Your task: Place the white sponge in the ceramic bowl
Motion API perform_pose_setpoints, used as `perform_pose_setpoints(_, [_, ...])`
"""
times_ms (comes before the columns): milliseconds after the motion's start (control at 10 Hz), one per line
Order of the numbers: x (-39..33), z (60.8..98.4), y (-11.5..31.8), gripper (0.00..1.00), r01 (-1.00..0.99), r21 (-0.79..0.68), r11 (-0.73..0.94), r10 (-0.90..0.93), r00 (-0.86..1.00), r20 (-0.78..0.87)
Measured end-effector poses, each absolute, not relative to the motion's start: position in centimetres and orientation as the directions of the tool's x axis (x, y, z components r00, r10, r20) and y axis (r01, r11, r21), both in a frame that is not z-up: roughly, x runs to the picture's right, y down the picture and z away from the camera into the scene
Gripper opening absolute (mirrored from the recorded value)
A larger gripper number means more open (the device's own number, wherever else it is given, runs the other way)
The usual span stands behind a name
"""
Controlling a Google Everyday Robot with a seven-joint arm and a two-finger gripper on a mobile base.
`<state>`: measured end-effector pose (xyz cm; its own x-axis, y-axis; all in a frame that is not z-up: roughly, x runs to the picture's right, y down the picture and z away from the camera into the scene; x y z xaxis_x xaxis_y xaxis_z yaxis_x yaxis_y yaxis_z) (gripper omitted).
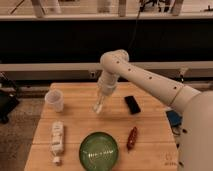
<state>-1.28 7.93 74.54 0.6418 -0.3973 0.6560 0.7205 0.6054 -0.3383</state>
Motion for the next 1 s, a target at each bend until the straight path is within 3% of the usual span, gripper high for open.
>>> perform_pose_setpoints(700, [-0.3, 64.1, 15.9, 0.00, 0.734, -0.321, 0.598, -0.395, 0.618, 0.679])
perform_pose_setpoints(1000, [0.0, 61.6, 19.3, 0.02, 0.745, -0.319, 0.586, -0.398, 0.607, 0.687])
